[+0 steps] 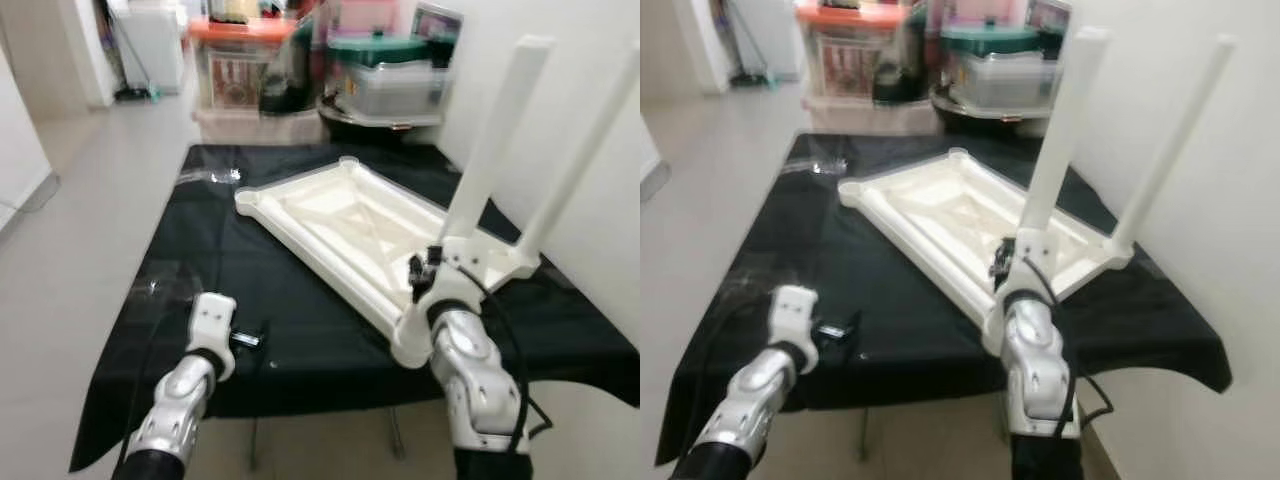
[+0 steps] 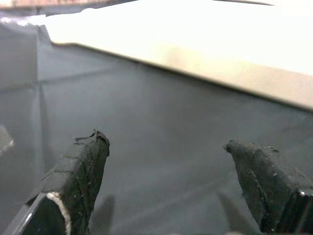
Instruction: Building children table
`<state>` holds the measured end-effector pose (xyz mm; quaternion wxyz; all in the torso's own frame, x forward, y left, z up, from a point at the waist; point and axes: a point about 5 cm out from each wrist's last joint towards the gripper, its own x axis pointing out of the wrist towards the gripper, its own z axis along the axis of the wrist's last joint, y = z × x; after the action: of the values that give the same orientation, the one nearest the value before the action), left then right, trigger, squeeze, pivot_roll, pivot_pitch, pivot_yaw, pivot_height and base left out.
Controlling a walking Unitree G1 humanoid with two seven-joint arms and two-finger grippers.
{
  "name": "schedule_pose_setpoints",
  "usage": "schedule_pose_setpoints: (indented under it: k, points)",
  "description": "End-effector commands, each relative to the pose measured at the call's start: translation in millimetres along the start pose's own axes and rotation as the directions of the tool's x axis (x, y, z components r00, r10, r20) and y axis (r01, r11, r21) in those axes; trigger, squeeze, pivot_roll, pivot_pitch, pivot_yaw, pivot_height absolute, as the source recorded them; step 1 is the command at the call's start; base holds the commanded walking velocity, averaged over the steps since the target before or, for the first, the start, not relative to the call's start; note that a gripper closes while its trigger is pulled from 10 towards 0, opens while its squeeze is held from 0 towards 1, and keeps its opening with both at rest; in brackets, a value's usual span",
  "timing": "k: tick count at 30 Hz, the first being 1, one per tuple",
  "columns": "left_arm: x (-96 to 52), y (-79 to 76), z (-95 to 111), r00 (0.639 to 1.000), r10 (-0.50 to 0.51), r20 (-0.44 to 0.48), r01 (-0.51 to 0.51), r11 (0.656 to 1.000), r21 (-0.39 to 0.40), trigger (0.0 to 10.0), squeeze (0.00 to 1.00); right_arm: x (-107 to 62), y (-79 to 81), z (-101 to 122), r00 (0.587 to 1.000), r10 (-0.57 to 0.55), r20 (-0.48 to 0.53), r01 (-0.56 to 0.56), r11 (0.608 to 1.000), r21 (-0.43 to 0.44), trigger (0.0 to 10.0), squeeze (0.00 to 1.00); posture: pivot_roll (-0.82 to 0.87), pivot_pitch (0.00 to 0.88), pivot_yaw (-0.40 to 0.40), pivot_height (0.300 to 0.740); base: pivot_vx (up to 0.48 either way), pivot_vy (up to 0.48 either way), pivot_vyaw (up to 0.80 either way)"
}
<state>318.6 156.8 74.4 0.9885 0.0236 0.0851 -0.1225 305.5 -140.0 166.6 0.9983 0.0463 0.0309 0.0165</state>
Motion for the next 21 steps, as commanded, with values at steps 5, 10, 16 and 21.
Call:
schedule_pose_setpoints:
  k: [5,10,16,21]
  points:
    - [-1.6,5.8,-5,1.0,0.025,-0.019,-0.025,1.0,-0.001,10.0,0.0,11.7,13.9,27,0.938,0.337,0.077,-0.339,0.941,0.016,10.0,0.0,0.1,0.0,-0.087,0.74,0.0,0.0,0.0]
    - [-7.8,7.5,-9,0.999,0.039,-0.017,-0.039,0.999,-0.01,10.0,0.0,12.6,16.1,46,0.782,0.614,0.108,-0.615,0.788,-0.026,10.0,0.0,0.11,0.0,-0.096,0.74,0.0,0.0,0.0]
    - [-8.3,5.5,-11,0.999,0.036,-0.021,-0.036,0.999,-0.01,10.0,0.0,21.5,24.9,29,0.696,0.718,0.033,-0.716,0.696,-0.04,0.0,0.0,0.14,0.0,-0.114,0.74,0.0,0.0,0.0]
    - [-7.0,8.9,-7,0.999,0.05,-0.006,-0.05,0.999,-0.01,10.0,0.0,41.2,26.3,4,0.803,0.584,-0.121,-0.593,0.802,-0.066,0.0,0.0,0.15,0.0,-0.124,0.74,0.0,0.0,0.0]
